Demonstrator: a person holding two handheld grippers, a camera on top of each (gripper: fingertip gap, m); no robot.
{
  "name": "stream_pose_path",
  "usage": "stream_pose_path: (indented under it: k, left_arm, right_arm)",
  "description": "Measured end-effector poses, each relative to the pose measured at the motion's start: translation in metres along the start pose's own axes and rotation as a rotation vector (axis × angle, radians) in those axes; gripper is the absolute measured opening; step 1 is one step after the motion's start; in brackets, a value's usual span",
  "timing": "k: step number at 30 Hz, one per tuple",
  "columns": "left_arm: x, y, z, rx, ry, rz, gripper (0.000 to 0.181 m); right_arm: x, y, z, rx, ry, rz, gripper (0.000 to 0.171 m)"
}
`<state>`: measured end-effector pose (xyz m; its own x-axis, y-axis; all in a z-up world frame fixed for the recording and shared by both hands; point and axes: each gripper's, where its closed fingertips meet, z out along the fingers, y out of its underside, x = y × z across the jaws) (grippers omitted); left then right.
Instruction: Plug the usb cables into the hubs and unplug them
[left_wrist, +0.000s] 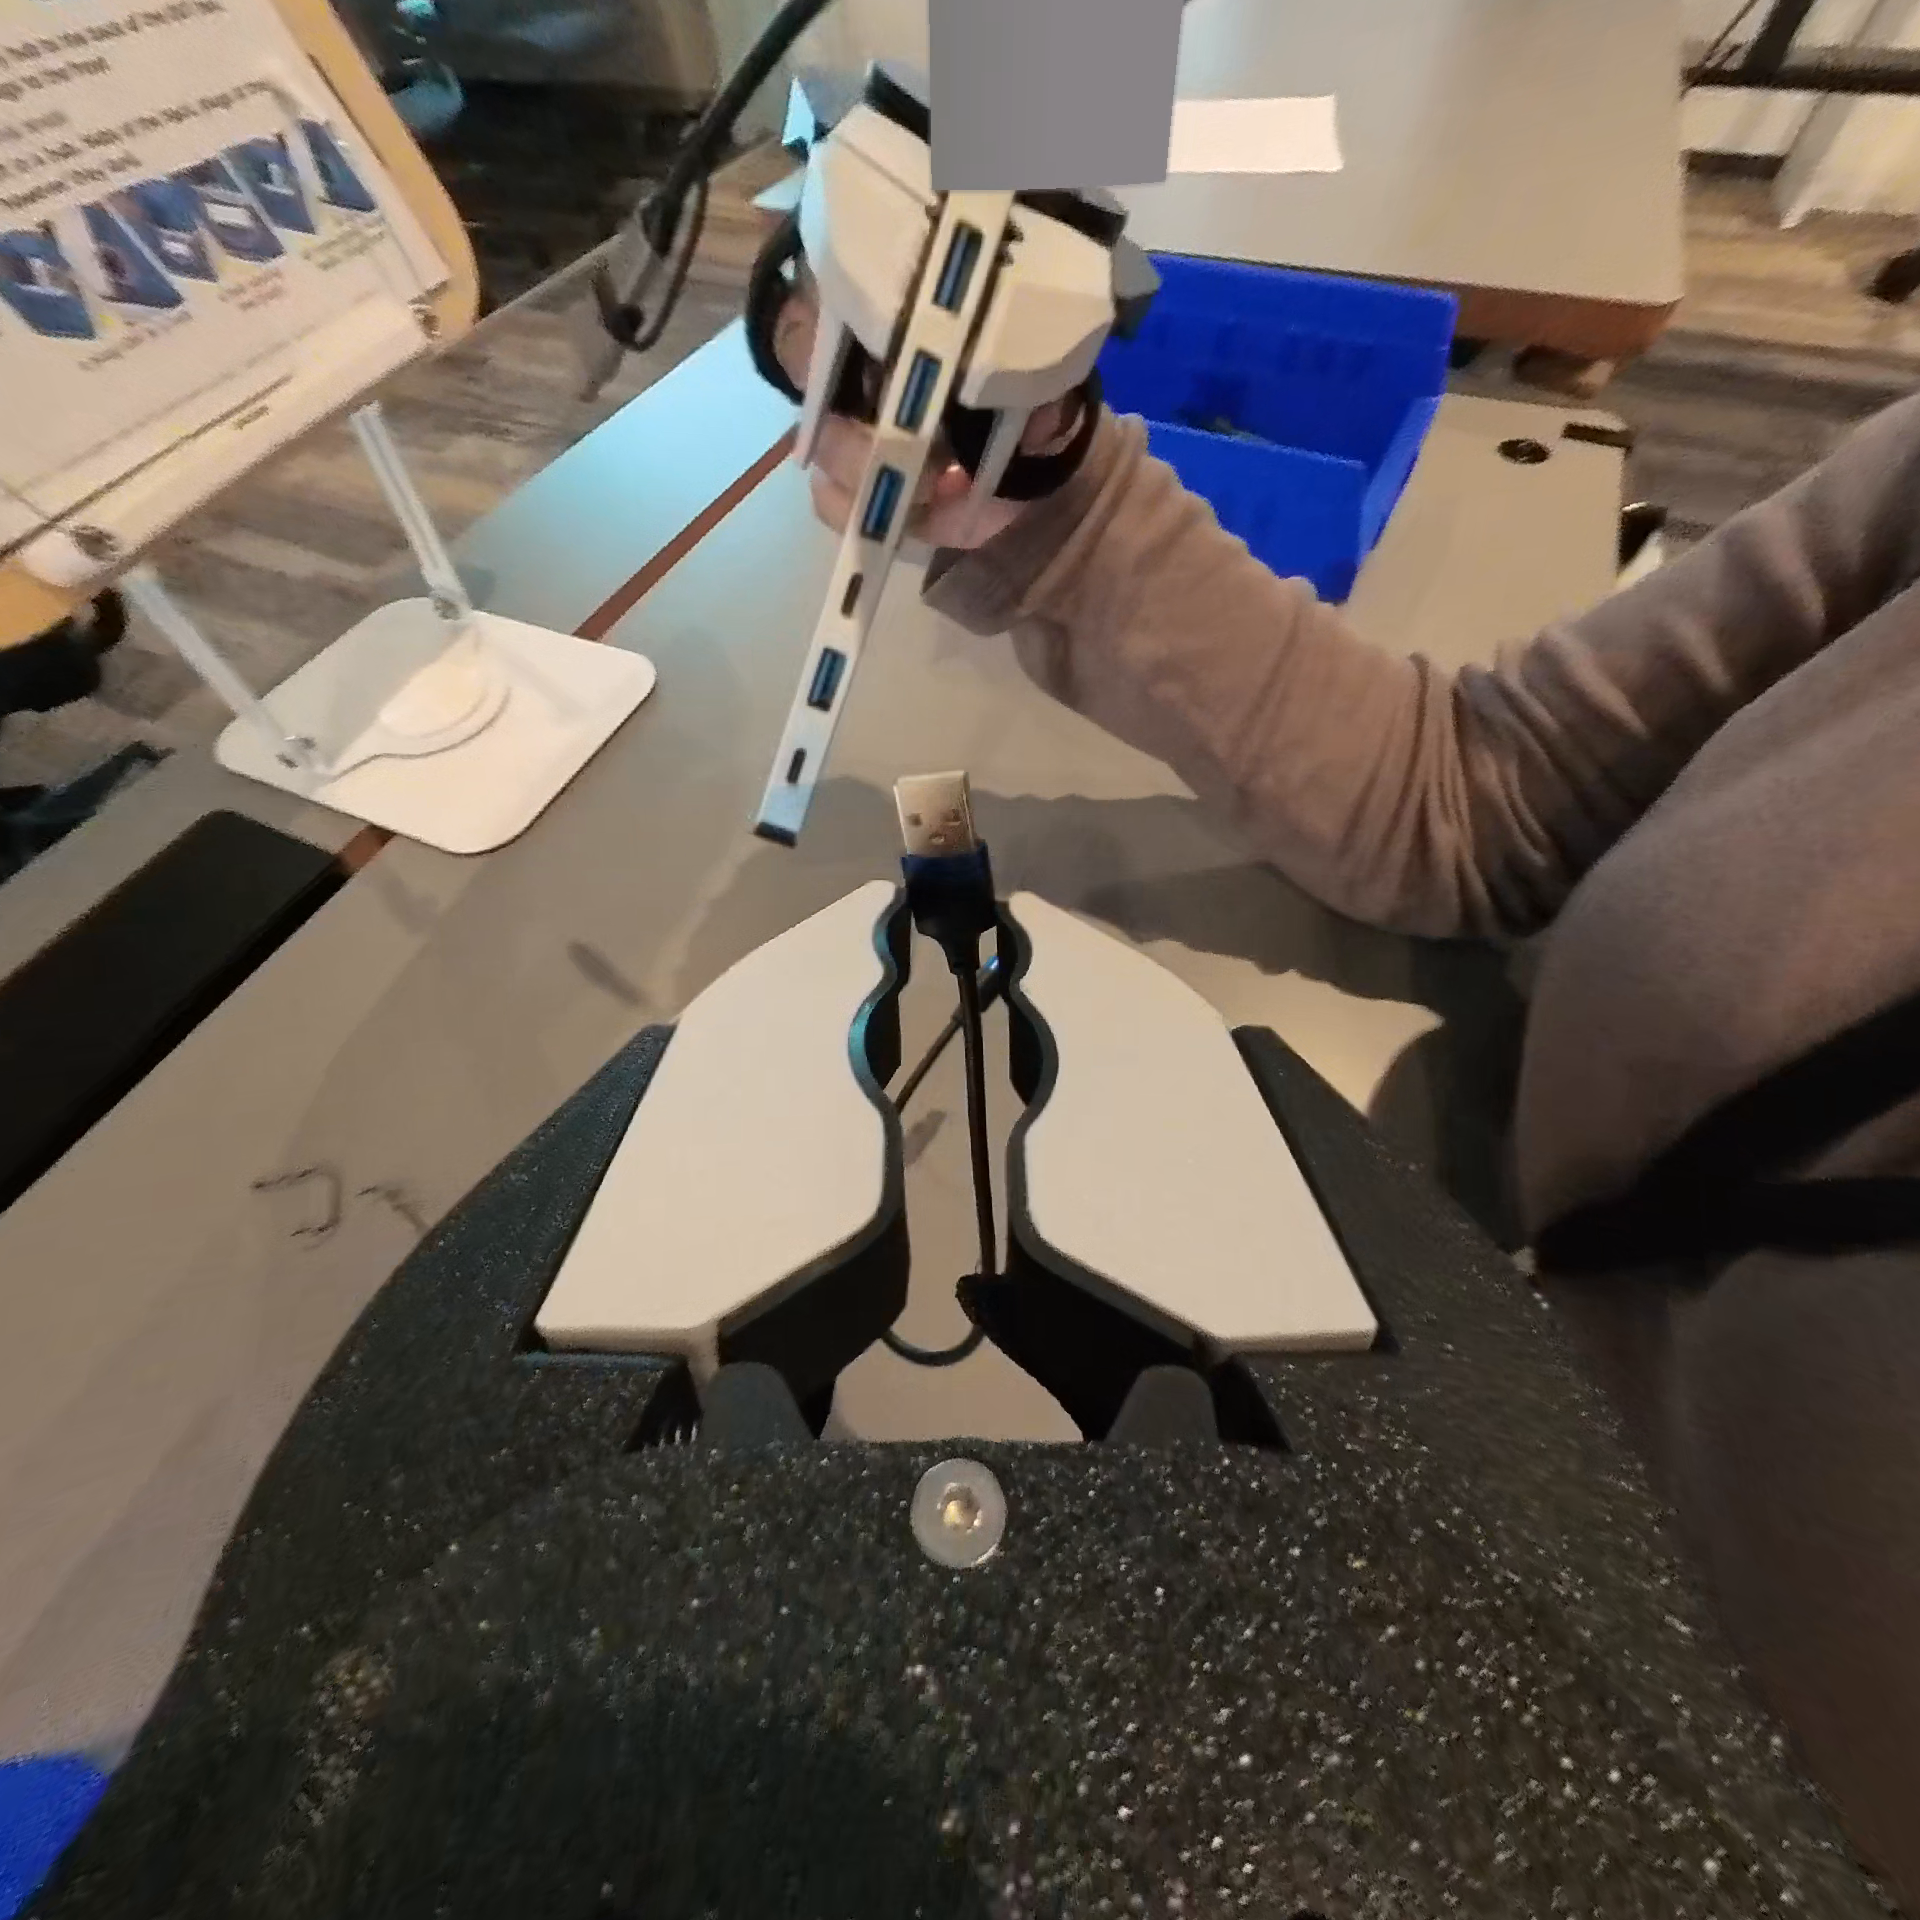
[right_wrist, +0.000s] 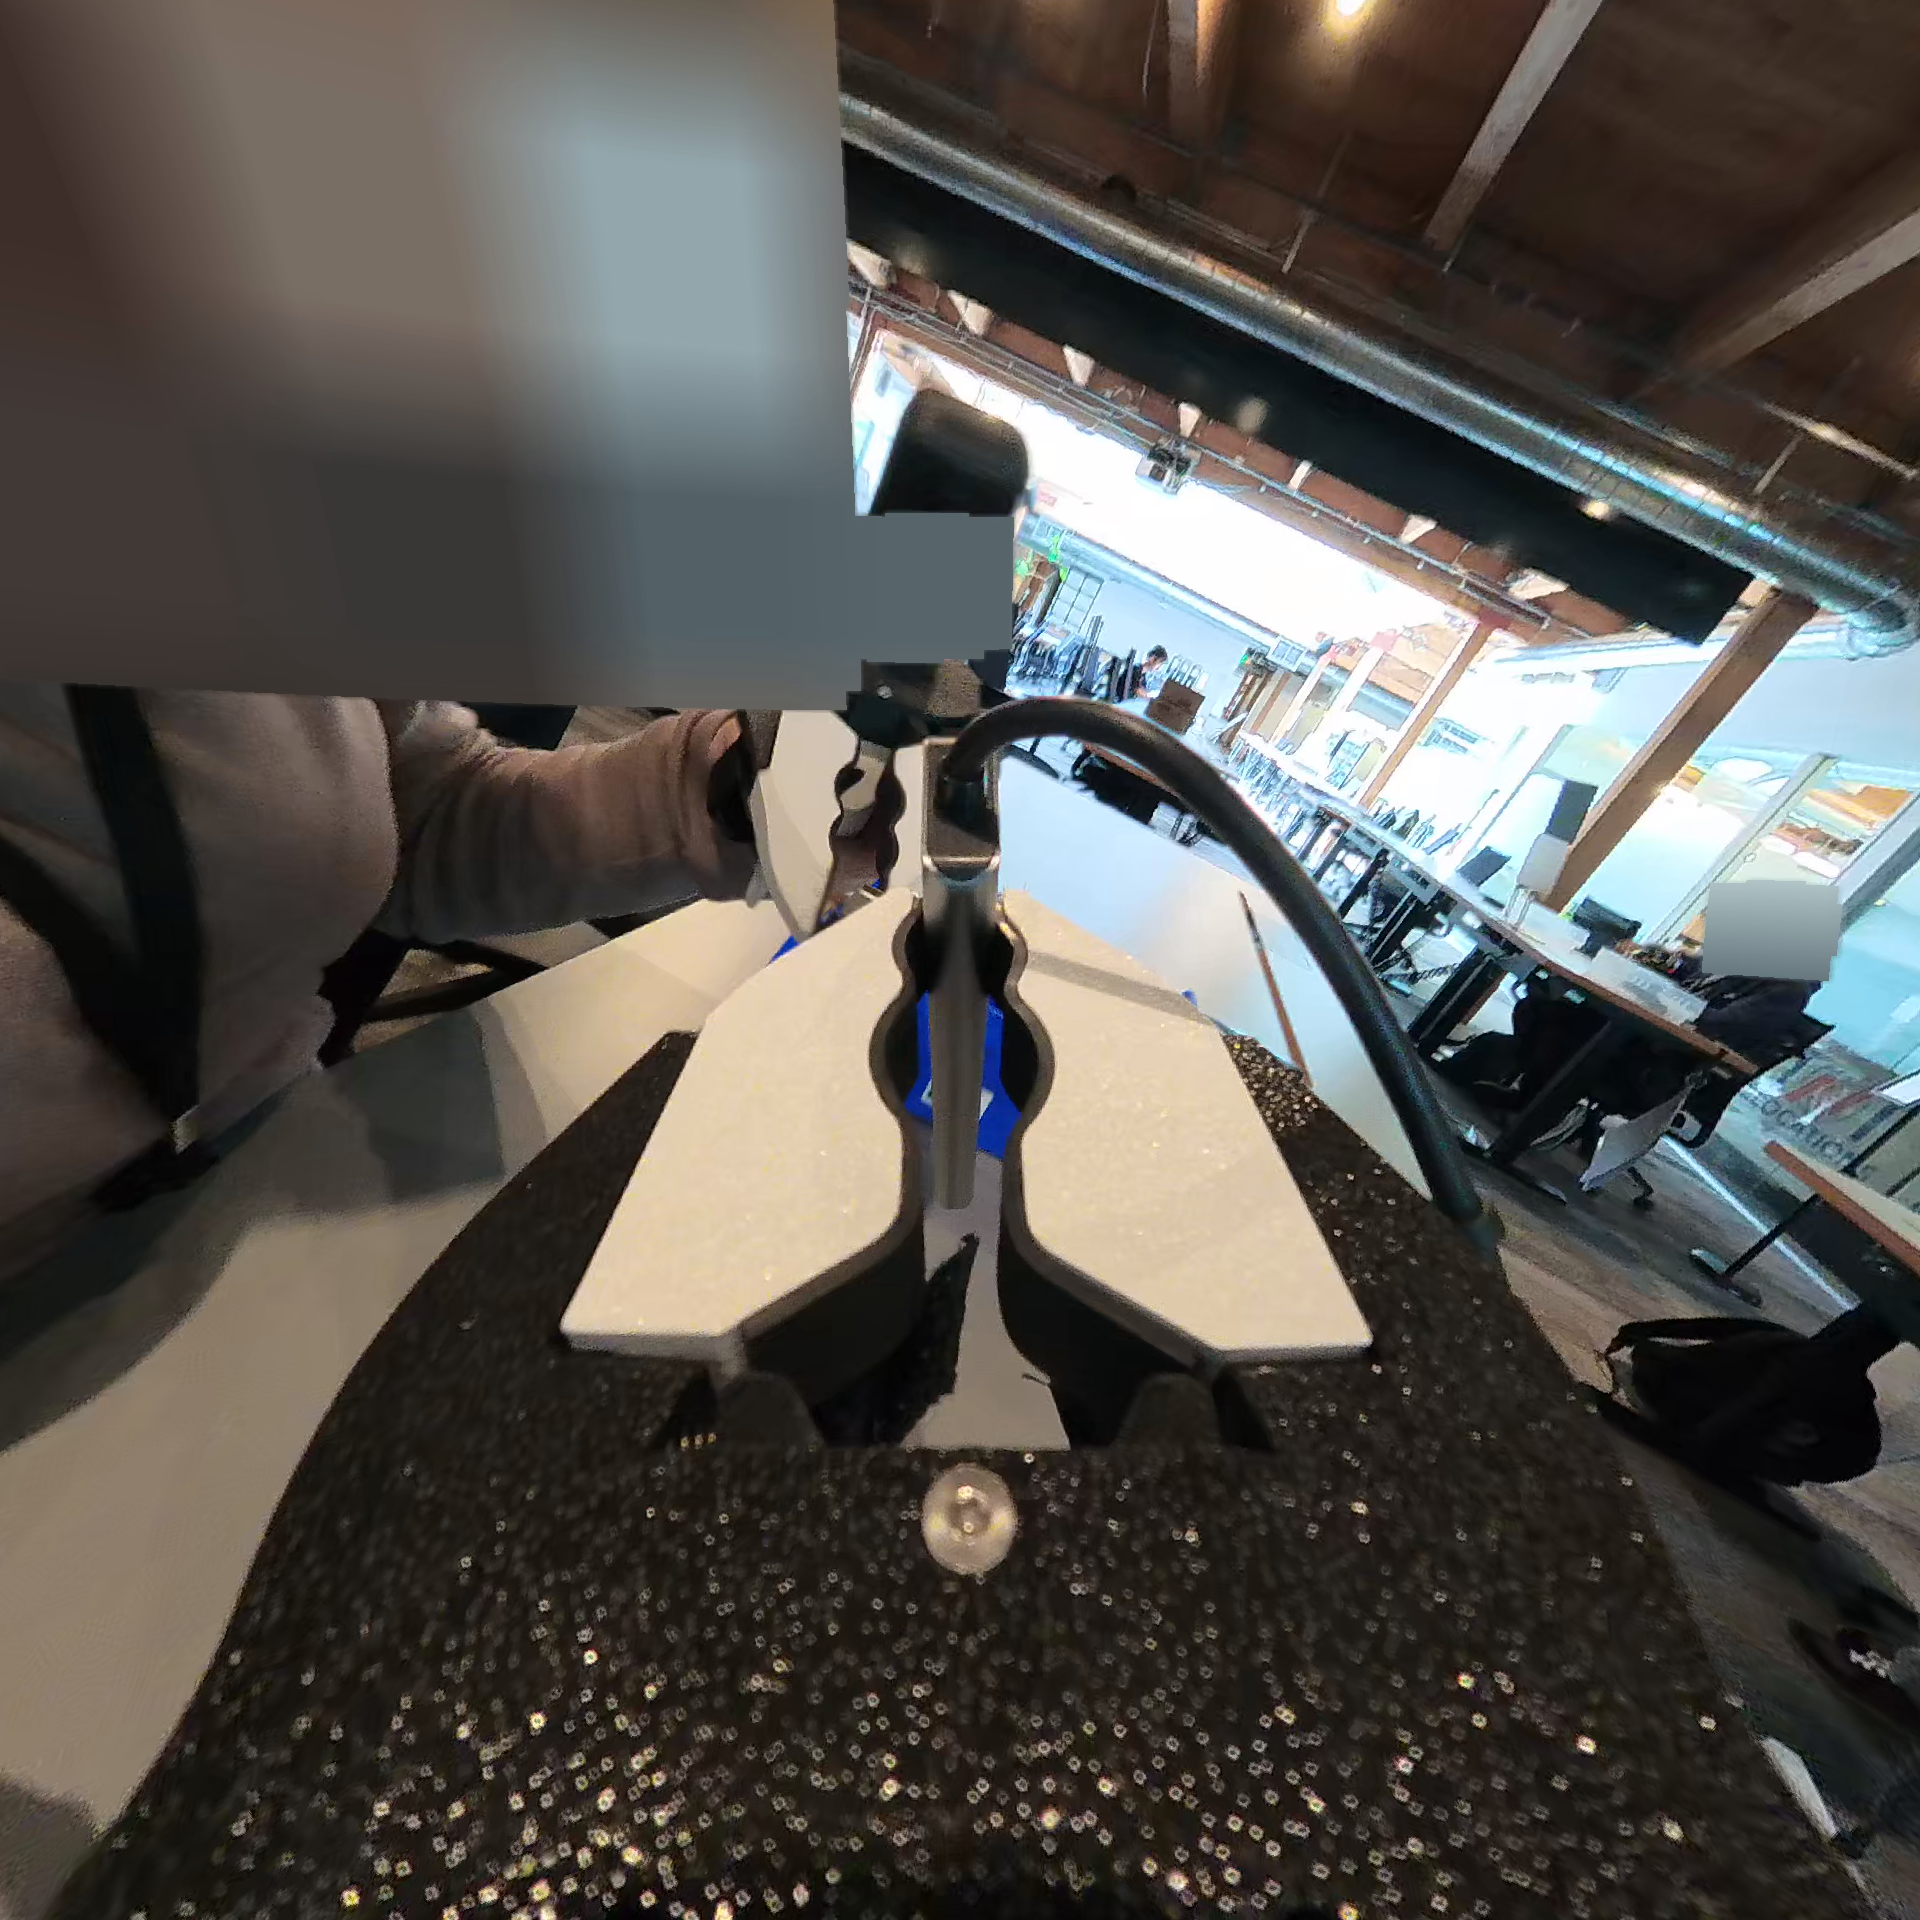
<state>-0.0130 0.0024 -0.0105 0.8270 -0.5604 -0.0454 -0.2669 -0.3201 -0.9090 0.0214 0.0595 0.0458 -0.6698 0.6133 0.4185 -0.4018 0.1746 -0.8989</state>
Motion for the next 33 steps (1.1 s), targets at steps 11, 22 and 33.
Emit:
stream_pose_path:
  k: [11, 22, 33]
  left_arm:
    - [-0.001, 0.021, 0.013, -0.135, 0.119, -0.085, 0.015]
    - [-0.020, 0.103, 0.046, -0.669, 0.026, 0.066, 0.016]
    - [0.013, 0.029, 0.037, -0.241, 0.308, 0.013, 0.016]
  right_arm:
    - [-0.018, 0.035, 0.018, -0.258, -0.114, 0.088, 0.010]
    - [-0.005, 0.042, -0.011, -0.309, 0.002, 0.107, 0.010]
    - [-0.013, 0.044, -0.013, -0.325, -0.049, 0.131, 0.009]
